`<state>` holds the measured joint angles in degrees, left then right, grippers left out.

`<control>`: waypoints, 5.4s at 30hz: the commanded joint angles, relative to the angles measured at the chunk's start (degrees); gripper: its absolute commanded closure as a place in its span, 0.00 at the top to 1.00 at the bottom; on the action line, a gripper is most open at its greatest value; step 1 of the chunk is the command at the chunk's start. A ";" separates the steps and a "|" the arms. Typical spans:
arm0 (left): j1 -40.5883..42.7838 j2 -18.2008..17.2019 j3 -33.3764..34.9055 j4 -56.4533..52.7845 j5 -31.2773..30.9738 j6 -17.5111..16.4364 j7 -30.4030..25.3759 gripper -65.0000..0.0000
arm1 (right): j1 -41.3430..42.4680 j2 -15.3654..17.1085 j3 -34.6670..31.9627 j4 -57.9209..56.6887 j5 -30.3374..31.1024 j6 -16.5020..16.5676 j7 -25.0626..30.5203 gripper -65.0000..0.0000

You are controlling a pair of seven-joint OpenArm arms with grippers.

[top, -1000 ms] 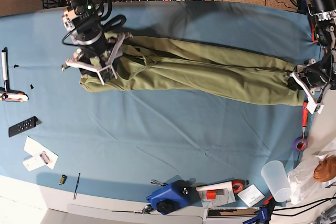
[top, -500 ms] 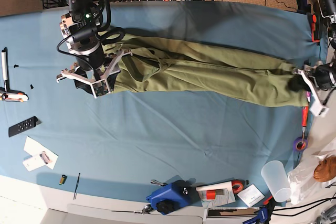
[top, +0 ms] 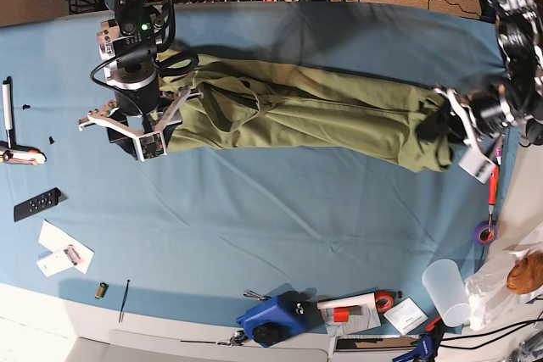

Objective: Layout the t-shirt on the table in an organized manner, then fold the t-shirt properly
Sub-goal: 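Carry the left gripper's end over the strip toward the right gripper, then release the left gripper and grasp the strip's other end with the right gripper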

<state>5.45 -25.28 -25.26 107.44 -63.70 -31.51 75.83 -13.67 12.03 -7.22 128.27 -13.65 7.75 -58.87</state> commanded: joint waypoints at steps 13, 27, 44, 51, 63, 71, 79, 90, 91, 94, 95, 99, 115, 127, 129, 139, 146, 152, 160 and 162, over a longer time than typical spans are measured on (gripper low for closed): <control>0.13 6.16 16.83 2.99 9.90 2.32 -7.06 0.00 | 0.48 0.20 0.22 1.03 -6.01 -3.30 1.01 0.38; -4.50 15.37 35.23 0.96 32.15 10.69 -15.28 0.00 | 0.17 0.20 12.31 1.03 -3.96 -4.33 0.46 0.38; -4.04 17.77 37.07 11.56 33.14 10.16 -13.73 0.48 | 0.17 0.22 13.70 1.03 -2.62 -4.28 0.63 0.38; -3.37 16.65 37.09 13.00 48.61 19.89 -15.47 0.29 | 0.17 0.20 13.70 1.03 -2.29 -3.85 0.59 0.38; -3.39 18.67 37.27 0.00 36.20 14.91 -17.11 0.07 | 0.17 0.20 13.70 1.03 -0.70 -2.75 0.70 0.38; -3.89 18.88 40.09 -1.79 37.86 14.99 -16.57 0.07 | 0.20 0.22 13.70 1.03 6.29 3.65 2.56 0.38; -3.06 18.14 40.06 15.23 43.67 15.65 -12.72 0.07 | 0.37 0.20 14.10 1.03 16.96 12.44 3.45 0.38; 1.29 10.58 40.09 16.57 52.41 21.46 -12.79 0.07 | 0.33 -0.33 38.97 0.61 48.57 19.34 0.33 0.38; 1.40 10.49 40.06 16.57 52.43 21.46 -12.76 0.07 | 0.33 -0.55 41.59 -0.13 51.04 20.04 -0.02 0.38; 1.36 10.54 40.09 16.57 52.39 21.44 -12.83 0.07 | 0.35 -1.73 47.54 -4.94 58.77 22.49 -1.86 0.38; 1.38 10.54 40.09 16.57 52.39 21.46 -12.83 0.07 | 0.35 -2.21 48.87 -7.21 61.61 23.63 -2.62 0.38; 1.38 10.54 40.09 16.57 52.39 21.44 -12.83 0.07 | 0.37 -2.45 50.45 -17.00 72.78 27.78 -10.03 0.38; 1.38 10.54 40.09 16.55 52.37 21.44 -12.85 0.07 | 1.46 -1.66 46.14 -33.55 90.79 32.25 -21.13 0.38; 1.40 10.54 40.09 16.55 52.37 21.44 -12.83 0.07 | 1.44 -1.75 38.18 -33.40 80.81 32.25 -16.63 0.38; 1.40 10.54 40.09 16.55 52.37 21.44 -12.83 0.07 | 1.46 -1.68 39.12 -33.40 83.36 32.25 -18.82 0.38; 1.57 10.54 40.09 16.55 52.37 21.44 -13.75 0.07 | 0.20 5.38 40.35 -32.63 91.06 32.25 -21.13 0.53; 2.97 10.58 40.09 16.55 52.35 21.44 -14.25 0.07 | 1.81 3.67 40.33 -32.65 80.04 32.25 -21.13 0.53; 3.48 11.04 40.09 16.55 52.15 21.44 -14.27 0.07 | 4.59 -1.64 40.22 -32.72 73.00 32.25 -16.15 0.53; 3.43 11.02 40.09 16.55 52.15 21.44 -14.34 0.07 | 4.59 -4.59 40.17 -32.79 67.10 31.89 -16.39 0.52; 3.43 11.02 40.09 16.55 52.13 21.44 -14.38 0.07 | 4.11 -5.27 40.17 -32.79 66.47 30.84 -16.74 0.52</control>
<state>9.37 -14.31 14.94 123.00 -11.38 -10.07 62.59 -9.76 6.31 32.77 94.61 51.77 38.44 -76.09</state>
